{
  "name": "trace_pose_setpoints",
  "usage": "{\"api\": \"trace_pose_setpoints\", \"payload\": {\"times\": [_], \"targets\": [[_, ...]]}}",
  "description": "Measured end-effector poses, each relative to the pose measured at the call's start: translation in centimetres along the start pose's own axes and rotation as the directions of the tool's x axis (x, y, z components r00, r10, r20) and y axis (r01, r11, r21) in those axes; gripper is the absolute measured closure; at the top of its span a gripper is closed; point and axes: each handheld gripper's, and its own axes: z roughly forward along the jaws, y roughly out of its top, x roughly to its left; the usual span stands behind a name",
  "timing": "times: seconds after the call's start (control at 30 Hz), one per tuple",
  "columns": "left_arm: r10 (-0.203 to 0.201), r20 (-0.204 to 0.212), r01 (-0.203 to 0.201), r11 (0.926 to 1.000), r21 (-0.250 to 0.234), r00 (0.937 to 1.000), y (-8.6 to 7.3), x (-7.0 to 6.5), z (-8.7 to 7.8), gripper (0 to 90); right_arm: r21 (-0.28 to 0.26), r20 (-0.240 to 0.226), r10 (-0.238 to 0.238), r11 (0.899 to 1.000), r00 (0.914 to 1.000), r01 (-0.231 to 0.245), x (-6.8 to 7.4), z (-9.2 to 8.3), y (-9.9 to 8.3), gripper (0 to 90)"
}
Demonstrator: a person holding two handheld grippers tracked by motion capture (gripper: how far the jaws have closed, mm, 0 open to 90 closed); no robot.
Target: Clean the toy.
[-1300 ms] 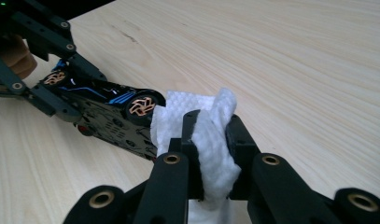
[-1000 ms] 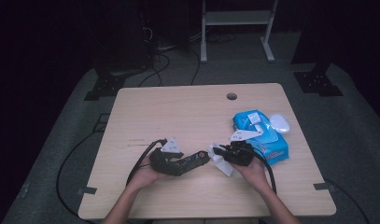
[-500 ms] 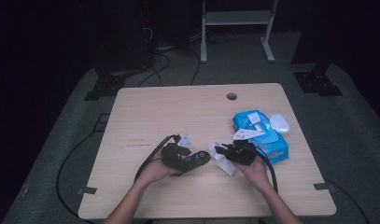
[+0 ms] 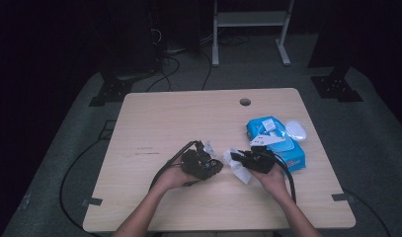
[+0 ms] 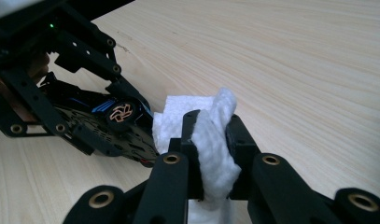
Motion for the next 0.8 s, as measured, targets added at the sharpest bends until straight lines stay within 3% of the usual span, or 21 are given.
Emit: {"api": "trace_pose_setpoints", "payload": {"times": [0.2,0.37,0.53,0.67,0.8], "targets": [[0.009,-0.021,-0.008,0.9993,0.036,0.9997,0.5,-0.1,0.2,57.7,0.007,-0.01,-0.001,1.0,1.0,0.001,0.1,0.2,0.0,80.1],[0.037,-0.026,-0.036,0.9989,0.028,0.999,0.5,-0.3,0.1,58.6,0.013,-0.024,0.005,1.0,0.9997,-0.004,0.0,0.3,-0.1,80.1],[0.059,-0.039,-0.061,0.9967,-0.054,0.9975,0.1,-0.9,-0.8,58.8,0.001,-0.068,0.038,0.999,0.997,-0.038,-0.1,0.0,0.0,80.2],[0.073,-0.052,-0.08,0.9874,-0.137,0.996,-0.3,-1.5,-2.1,58.8,-0.041,-0.158,0.047,0.998,0.9863,-0.054,0.6,-0.7,0.9,80.2],[0.092,-0.05,-0.1,0.9757,-0.195,0.9945,-0.6,-2.2,-2.7,58.9,-0.09,-0.227,0.009,0.995,0.9739,-0.03,2.3,-1.2,2.2,80.2]]}}
